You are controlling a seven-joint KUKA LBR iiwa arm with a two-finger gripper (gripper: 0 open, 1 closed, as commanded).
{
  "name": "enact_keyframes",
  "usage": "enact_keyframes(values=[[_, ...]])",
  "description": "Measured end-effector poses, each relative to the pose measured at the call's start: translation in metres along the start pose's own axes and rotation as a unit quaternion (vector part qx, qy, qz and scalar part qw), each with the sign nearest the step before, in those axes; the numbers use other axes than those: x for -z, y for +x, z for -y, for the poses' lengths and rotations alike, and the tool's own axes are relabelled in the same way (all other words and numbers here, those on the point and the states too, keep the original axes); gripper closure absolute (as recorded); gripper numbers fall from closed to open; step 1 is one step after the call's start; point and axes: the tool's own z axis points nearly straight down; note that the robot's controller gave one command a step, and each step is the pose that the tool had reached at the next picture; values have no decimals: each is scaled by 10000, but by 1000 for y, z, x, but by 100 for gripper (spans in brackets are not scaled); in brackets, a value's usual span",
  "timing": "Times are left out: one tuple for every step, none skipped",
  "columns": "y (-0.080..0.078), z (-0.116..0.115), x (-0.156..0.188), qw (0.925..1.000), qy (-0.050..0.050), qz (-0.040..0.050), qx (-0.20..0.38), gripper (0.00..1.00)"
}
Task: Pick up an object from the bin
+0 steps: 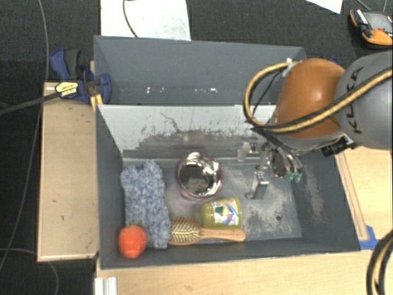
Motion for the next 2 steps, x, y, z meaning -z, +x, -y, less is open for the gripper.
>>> enact_keyframes(values=[[-2, 0, 4, 10000, 0, 39, 0, 0], [66, -69, -100, 9997, -13, 32, 258, 0]])
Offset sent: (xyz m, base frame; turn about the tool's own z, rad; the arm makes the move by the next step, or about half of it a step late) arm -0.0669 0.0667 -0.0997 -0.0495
